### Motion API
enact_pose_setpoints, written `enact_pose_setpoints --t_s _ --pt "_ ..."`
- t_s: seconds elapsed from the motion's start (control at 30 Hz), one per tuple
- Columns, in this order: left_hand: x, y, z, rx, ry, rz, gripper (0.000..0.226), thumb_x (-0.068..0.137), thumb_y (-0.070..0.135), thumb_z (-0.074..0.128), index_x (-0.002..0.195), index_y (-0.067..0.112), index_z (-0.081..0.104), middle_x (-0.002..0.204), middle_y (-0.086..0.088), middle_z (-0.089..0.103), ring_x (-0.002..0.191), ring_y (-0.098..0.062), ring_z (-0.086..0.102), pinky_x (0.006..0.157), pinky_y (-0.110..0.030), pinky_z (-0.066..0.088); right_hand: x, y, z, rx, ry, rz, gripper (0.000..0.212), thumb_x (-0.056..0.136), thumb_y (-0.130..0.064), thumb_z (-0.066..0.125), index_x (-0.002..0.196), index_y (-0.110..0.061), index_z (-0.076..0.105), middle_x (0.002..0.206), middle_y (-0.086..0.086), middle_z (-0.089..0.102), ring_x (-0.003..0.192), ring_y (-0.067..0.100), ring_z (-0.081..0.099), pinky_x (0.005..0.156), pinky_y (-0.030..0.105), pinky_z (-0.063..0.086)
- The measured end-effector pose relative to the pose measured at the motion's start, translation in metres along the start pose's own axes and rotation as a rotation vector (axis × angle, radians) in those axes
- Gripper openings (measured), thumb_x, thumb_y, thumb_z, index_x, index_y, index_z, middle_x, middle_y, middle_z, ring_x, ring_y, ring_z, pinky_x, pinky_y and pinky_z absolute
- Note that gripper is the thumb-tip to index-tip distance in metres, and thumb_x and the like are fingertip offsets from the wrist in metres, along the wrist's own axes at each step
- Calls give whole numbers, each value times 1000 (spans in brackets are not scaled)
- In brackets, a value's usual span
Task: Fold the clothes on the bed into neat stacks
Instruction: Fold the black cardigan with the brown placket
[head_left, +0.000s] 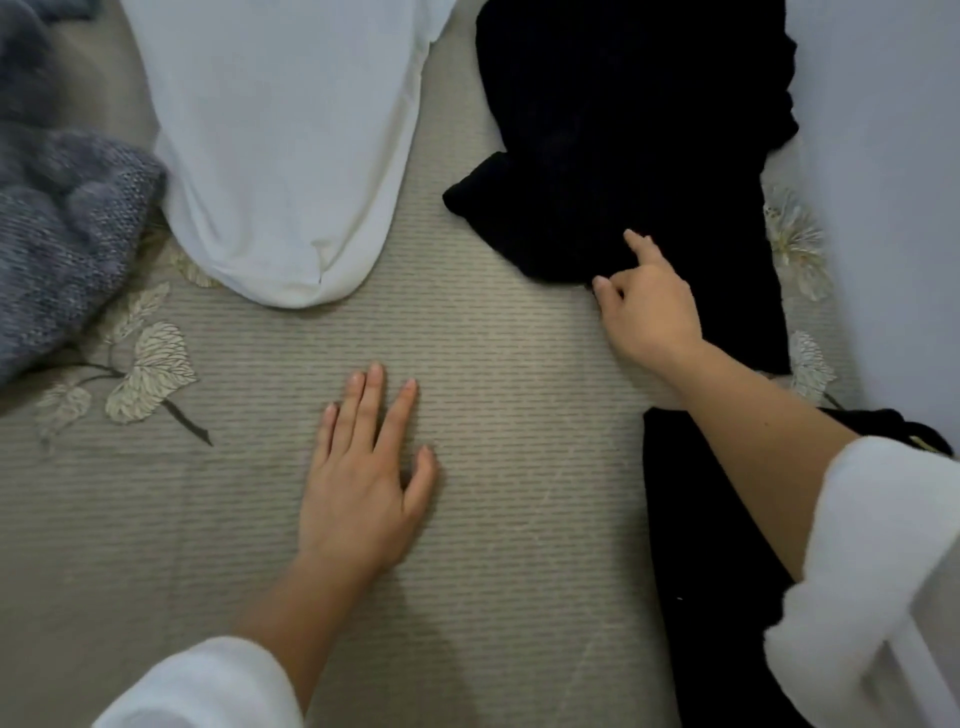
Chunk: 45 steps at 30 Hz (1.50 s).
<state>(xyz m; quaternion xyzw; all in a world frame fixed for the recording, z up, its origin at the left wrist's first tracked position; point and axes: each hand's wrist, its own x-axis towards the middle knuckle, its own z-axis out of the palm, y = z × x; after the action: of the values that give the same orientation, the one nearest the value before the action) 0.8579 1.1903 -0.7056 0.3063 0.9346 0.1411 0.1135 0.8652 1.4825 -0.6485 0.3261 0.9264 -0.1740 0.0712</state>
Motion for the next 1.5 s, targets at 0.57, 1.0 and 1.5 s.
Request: enact_pose_setpoints --t_s 0.57,1.0,1.5 --pt "-78 -44 -73 -1624 -152 -757 26 100 42 35 107 29 56 122 -3 60 101 -14 60 89 -31 42 -201 -128 74 1036 -452 406 57 90 -33 61 142 -20 41 128 -4 57 113 15 58 100 35 47" --pt "-245 -89 -100 -974 -674 -595 48 85 10 66 131 20 54 107 -13 69 85 -17 66 74 -28 52 -417 -139 95 395 -1393 72 12 89 -21 60 83 -13 67 75 -15 64 74 0 58 75 15 45" --pt "-213 -124 -91 -752 -163 -571 45 89 29 64 129 15 48 102 0 61 93 -18 60 84 -35 47 -347 -91 67 414 249 442 34 83 -24 66 109 -13 48 106 5 52 97 23 53 81 36 45"
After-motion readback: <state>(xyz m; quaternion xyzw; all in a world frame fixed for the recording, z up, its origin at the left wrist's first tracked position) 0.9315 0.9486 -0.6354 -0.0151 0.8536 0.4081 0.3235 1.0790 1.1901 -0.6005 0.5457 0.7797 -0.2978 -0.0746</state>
